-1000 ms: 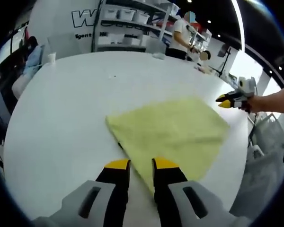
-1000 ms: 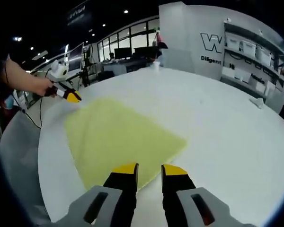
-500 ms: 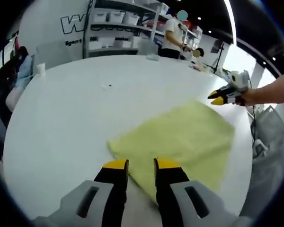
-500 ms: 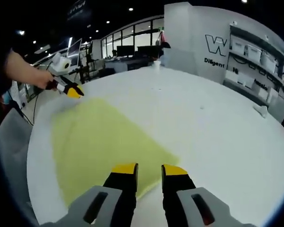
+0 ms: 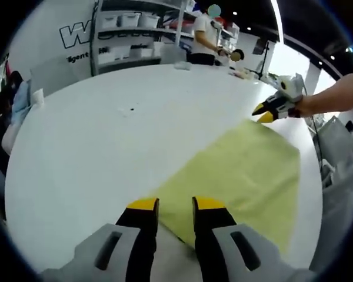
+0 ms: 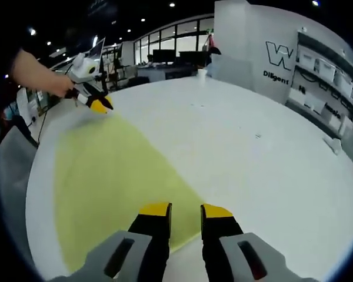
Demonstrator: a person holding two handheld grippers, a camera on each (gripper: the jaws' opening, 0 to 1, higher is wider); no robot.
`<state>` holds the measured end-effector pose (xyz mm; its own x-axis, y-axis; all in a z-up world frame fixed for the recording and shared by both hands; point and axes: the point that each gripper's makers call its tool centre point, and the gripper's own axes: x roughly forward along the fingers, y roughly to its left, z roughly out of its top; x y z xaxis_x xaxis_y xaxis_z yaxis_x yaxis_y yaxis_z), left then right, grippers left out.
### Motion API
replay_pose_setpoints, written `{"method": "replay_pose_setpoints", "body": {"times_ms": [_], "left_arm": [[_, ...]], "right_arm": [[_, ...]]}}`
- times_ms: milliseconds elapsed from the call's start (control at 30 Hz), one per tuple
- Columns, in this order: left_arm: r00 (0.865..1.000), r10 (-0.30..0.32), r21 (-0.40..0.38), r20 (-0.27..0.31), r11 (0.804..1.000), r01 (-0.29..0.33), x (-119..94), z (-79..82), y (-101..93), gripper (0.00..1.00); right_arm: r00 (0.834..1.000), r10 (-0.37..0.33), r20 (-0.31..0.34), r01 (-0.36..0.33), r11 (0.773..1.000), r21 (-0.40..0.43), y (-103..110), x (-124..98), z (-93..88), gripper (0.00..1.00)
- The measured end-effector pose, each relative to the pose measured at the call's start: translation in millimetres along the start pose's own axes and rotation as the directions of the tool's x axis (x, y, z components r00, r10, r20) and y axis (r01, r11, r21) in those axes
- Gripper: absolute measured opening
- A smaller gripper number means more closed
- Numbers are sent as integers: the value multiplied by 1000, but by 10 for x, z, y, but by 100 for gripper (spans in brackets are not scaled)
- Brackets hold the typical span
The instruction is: Fold the garment on the visible template until the final outline fits inside the template.
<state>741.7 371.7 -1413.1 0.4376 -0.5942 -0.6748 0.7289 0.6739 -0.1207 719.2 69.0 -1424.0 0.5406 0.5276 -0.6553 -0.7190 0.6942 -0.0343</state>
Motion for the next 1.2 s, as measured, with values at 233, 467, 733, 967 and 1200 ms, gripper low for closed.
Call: {"method": "replay_pose_setpoints", "body": {"times_ms": [233,467,733,967,1200], "left_arm": [[999,-26,48,-38,998,27,133,11,34,21],[995,-40,65,-93,997,46,213,-83,66,21],[991,-28,75,-127,996,37,221,-156,123,16],[991,7,103,-137,995,7,234,-164,198,0],[990,19,122,-142,992,-1,234,-159,197,0]], "right_arm": [[1000,13,-22,-14,1000,-23,-44,83,-21,13],[998,17,-57,-19,999,-44,-83,134,-72,13],[996,18,-93,-24,998,-61,-79,162,-146,8],[996,12,-87,-16,999,-43,-128,181,-135,6],[996,-1,-95,-4,999,-54,-164,173,-143,0]]}}
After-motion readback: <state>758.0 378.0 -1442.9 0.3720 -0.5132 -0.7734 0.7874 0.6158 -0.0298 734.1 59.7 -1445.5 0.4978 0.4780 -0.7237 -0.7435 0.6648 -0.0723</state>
